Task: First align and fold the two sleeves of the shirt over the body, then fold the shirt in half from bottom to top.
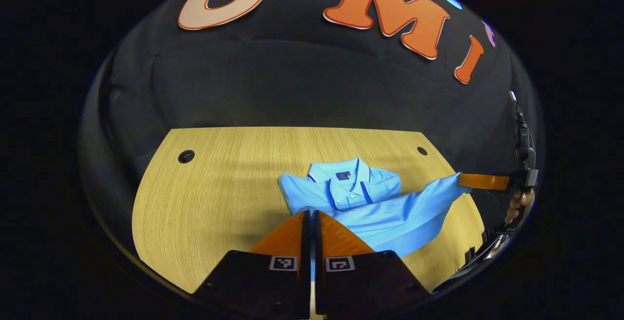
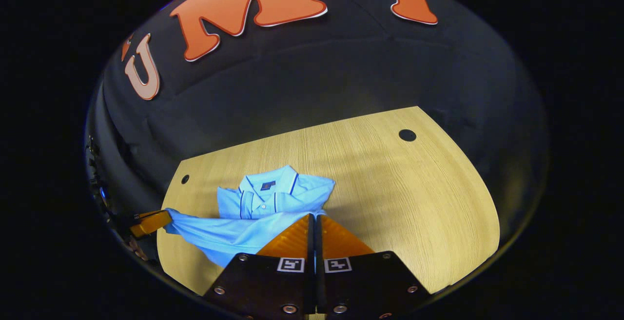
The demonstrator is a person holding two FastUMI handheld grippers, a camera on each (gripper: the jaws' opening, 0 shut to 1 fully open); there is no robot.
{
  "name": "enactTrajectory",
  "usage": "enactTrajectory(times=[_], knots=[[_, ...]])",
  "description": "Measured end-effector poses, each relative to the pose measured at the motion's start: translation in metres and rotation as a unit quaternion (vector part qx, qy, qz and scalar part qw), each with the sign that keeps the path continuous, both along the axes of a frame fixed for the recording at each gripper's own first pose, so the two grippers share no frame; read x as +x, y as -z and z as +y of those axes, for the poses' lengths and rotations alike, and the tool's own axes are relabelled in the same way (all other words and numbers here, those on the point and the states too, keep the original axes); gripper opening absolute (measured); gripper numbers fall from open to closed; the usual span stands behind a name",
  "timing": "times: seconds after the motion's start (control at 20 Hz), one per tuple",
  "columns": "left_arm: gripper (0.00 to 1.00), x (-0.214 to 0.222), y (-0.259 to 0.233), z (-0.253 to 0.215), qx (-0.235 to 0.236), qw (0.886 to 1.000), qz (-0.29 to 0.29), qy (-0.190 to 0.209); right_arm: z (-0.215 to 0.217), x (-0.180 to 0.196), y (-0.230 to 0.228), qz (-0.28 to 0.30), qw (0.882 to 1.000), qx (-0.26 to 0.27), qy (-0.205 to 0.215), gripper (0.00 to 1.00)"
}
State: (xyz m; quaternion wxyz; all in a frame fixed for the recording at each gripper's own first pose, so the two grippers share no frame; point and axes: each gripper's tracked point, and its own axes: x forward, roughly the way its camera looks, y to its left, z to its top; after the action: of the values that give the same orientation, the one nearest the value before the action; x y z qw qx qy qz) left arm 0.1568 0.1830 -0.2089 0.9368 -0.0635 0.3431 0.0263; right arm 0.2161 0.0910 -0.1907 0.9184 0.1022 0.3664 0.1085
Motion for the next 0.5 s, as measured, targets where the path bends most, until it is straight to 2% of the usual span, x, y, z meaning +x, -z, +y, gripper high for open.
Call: enactTrajectory(times=[0.2,0.35,0.4,0.45,0.5], knots=[[0.07,0.053,0.016,0.033,0.012,1.000,-0.001,-0.014,0.006,0.052,0.011,0.002,0.999,0.006,0.034,0.01],[0.07,0.091,0.038,0.052,0.011,0.999,-0.006,-0.040,0.019,0.083,0.026,0.009,0.997,0.044,0.057,0.01],[0.10,0.100,0.045,0.056,0.008,0.999,-0.001,-0.051,0.021,0.089,0.033,0.021,0.996,0.055,0.063,0.02],[0.16,0.106,0.047,0.058,0.002,0.998,-0.001,-0.058,0.022,0.095,0.041,0.024,0.996,0.061,0.067,0.09],[0.30,0.111,0.044,0.059,-0.005,0.998,-0.012,-0.064,0.023,0.099,0.042,0.021,0.996,0.060,0.070,0.17]])
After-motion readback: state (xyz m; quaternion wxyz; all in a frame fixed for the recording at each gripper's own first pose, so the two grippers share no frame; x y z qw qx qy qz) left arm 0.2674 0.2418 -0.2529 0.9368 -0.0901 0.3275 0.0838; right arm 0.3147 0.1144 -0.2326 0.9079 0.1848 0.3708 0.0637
